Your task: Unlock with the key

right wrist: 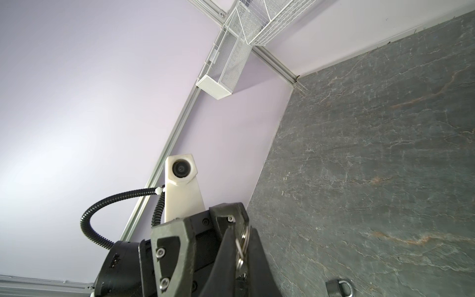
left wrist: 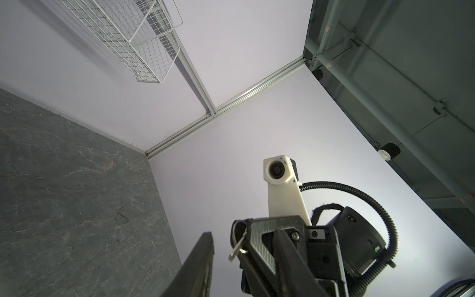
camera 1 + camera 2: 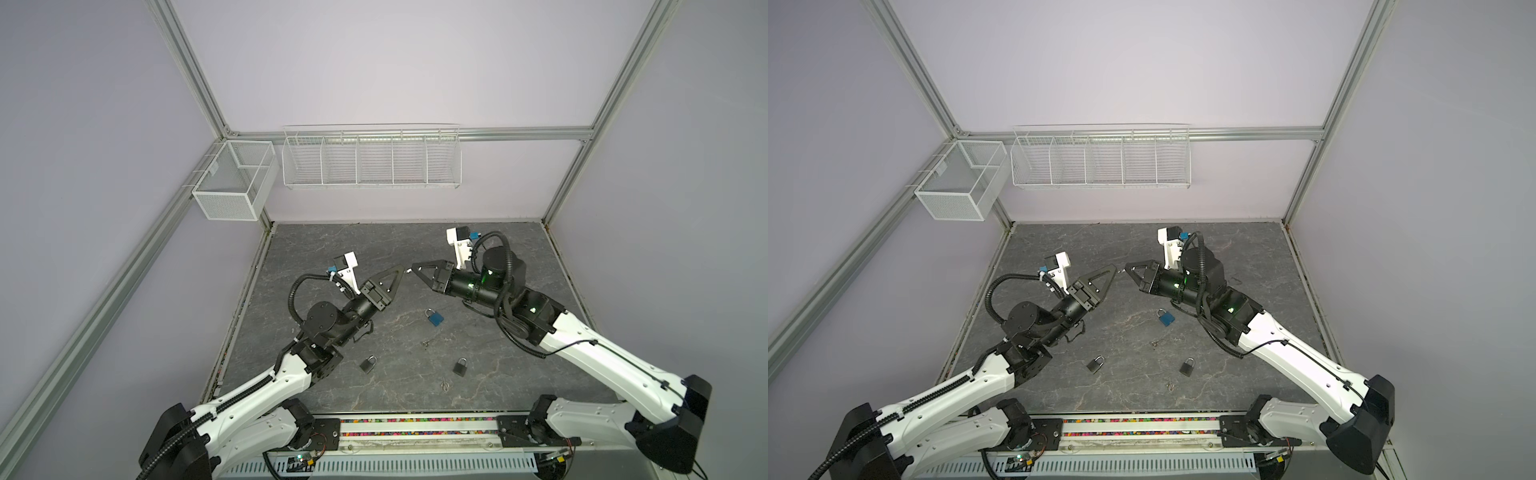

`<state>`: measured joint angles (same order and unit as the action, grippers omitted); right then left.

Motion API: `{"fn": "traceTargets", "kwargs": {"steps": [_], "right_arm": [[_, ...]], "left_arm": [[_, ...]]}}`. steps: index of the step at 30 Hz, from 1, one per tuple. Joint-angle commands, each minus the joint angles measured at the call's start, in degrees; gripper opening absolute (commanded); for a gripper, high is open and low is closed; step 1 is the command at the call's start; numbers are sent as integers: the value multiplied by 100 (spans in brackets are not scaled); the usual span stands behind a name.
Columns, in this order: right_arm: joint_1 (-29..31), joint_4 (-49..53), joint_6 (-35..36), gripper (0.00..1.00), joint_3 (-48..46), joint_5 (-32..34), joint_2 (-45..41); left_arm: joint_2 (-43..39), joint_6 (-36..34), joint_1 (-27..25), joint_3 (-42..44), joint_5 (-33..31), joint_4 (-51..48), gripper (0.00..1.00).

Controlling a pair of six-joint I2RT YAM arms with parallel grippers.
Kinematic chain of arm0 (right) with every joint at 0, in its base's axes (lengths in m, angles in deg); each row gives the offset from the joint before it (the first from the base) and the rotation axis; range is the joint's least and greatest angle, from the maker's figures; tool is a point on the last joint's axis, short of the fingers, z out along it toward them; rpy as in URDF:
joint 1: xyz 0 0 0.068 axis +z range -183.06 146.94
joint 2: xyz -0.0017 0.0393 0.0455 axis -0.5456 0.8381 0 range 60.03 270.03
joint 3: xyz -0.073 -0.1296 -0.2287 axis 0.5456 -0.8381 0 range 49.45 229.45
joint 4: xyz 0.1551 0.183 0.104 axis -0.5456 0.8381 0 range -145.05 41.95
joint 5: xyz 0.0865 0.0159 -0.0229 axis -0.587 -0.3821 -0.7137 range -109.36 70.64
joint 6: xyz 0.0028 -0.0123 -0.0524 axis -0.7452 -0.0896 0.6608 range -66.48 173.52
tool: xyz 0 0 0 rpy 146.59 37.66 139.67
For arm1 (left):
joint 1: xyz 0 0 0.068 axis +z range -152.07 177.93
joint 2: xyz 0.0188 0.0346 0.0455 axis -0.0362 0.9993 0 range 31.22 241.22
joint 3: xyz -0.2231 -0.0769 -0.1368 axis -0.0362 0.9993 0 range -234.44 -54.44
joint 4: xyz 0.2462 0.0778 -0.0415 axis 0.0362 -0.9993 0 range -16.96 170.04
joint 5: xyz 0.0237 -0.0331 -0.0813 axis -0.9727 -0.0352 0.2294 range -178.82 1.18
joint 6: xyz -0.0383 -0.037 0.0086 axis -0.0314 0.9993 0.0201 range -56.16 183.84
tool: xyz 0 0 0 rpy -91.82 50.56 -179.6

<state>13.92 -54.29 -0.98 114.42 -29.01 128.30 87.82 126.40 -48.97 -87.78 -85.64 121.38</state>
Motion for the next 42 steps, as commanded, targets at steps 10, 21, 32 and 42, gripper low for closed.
{"fn": "traceTargets", "kwargs": {"steps": [10, 21, 32, 42], "right_arm": [[145, -601, -433, 7, -143, 218, 37], [153, -565, -401, 7, -237, 382, 28], [163, -484, -213, 8, -295, 471, -42], [-388, 47, 495, 66, -274, 210, -411]], "left_arm": [[492, 452, -39, -103, 41, 1056, 25], [601, 402, -72, -181, 154, 1210, 12], [606, 333, -66, -232, 71, 1080, 0], [-133, -1289, 317, -1310, 592, -2681, 0]]}}
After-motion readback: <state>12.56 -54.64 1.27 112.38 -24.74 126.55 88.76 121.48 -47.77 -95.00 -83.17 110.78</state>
